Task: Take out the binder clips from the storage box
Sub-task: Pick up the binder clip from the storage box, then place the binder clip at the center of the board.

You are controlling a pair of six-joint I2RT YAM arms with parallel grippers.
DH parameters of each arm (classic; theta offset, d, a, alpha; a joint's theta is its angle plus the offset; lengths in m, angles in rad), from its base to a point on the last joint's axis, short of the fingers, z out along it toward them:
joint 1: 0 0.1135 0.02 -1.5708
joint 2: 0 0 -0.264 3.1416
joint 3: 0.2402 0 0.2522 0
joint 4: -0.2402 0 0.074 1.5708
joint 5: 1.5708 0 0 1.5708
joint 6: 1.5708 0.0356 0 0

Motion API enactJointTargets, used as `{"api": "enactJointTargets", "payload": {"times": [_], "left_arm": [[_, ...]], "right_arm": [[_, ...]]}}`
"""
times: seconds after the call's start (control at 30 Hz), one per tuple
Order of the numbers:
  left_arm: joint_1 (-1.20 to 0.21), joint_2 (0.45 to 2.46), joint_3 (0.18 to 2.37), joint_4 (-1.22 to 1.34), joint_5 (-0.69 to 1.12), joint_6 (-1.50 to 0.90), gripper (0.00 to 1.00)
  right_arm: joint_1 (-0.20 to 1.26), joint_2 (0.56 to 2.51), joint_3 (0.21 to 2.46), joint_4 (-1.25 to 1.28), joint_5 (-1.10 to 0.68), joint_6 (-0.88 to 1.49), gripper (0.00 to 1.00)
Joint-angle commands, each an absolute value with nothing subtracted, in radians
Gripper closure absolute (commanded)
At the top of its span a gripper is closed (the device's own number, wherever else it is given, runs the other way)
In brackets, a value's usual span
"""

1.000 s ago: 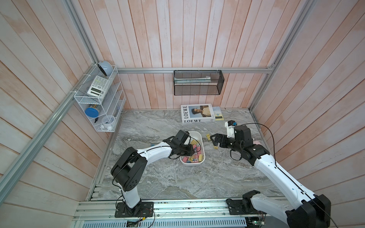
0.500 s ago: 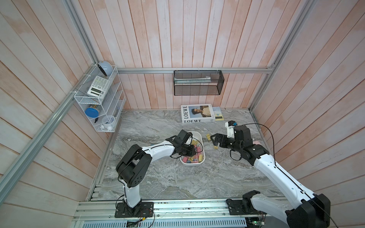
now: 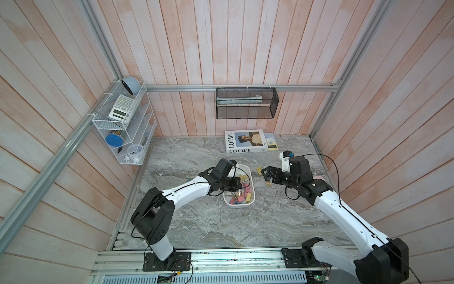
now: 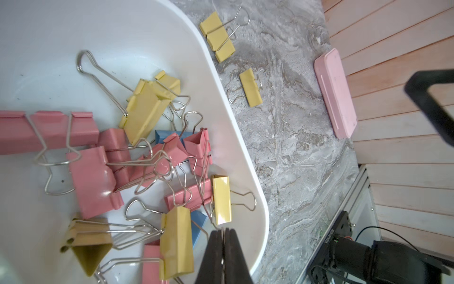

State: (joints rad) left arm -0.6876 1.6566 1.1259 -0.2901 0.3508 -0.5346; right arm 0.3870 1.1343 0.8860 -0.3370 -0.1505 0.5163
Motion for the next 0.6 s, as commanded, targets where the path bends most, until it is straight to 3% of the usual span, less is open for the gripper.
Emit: {"api": "enactJointTargets", "payload": {"times": [0.0, 0.23, 0.57], "left_arm": [[-0.664, 1.588, 1.097, -0.243, 0.317, -0.586, 1.00], [-0.601, 1.445, 1.015, -0.174, 0.252, -0.672, 1.00], [-0.397, 1.076, 0.662, -0.127, 0.024, -0.822, 1.00]], "right_arm": [[0.400, 1.149, 0.926, -0.326, -0.153, 0.514, 0.02], [0.435, 1.197, 0.959, -0.307, -0.179, 0.491, 0.02], [0.528, 1.307, 1.035, -0.279, -0.207, 0.463, 0.02]]}}
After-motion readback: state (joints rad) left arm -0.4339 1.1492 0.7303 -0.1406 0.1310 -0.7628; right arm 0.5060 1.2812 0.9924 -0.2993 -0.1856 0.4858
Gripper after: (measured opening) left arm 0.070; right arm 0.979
